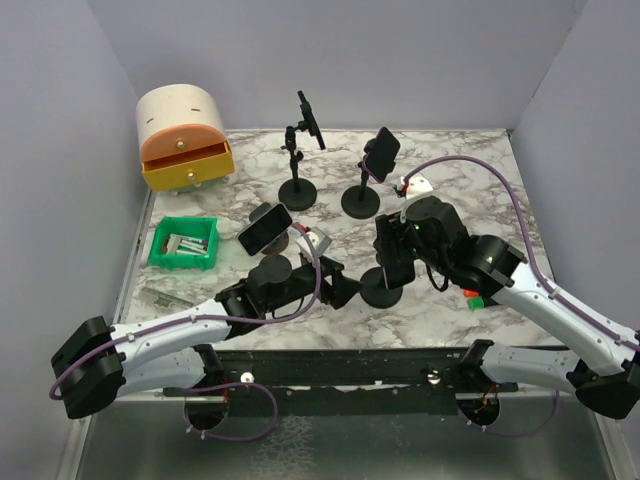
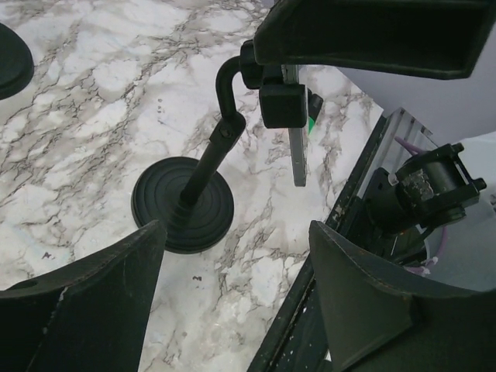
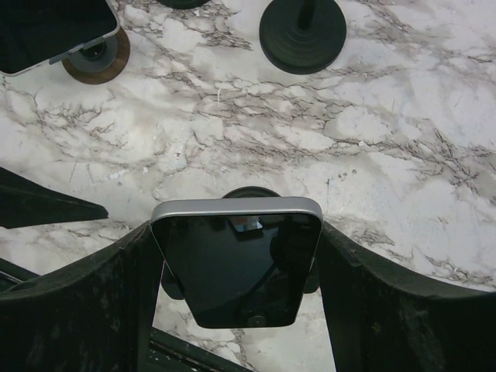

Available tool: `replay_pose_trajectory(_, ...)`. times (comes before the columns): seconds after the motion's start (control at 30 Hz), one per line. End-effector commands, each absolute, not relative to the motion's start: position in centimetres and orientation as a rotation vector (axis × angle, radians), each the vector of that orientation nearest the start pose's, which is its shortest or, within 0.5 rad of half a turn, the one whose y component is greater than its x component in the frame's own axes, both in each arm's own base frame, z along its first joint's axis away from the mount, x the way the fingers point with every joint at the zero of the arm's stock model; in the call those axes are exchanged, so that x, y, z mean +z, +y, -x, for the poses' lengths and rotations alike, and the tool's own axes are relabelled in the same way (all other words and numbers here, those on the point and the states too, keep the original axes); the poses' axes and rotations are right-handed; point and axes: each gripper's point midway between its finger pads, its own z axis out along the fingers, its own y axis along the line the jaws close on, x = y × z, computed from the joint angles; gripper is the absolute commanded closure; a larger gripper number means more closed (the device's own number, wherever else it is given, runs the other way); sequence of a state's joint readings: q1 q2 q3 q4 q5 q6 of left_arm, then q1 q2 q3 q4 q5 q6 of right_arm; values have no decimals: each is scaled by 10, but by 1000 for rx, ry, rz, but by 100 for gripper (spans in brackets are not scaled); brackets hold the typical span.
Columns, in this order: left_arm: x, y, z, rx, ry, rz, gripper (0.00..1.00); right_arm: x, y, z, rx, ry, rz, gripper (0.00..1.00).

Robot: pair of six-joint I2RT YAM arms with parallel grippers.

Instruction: Remove the phone from the phone stand

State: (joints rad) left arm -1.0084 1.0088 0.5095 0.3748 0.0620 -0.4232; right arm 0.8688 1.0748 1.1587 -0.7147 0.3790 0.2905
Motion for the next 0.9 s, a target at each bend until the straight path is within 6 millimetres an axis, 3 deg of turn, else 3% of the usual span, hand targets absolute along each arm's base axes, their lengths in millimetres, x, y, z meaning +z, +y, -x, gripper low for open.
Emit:
replay_pose_trajectory(0.0, 240, -345, -174, -1198, 1631, -556, 25, 248, 202, -236, 303, 2126, 382, 50)
replay_pose_trajectory(0.2, 244, -359, -180, -1217, 1607, -561, 26, 249, 206, -237, 329, 2120, 368, 51)
replay_pose_trajectory(0.4, 241, -374, -182, -1246, 1606, -588, 35, 249, 208, -237, 337, 2122, 363, 52)
replay_pose_trajectory(0.87, 245, -391, -185, -1289, 1575, -605, 48, 249, 209, -236, 344, 2129, 366, 54)
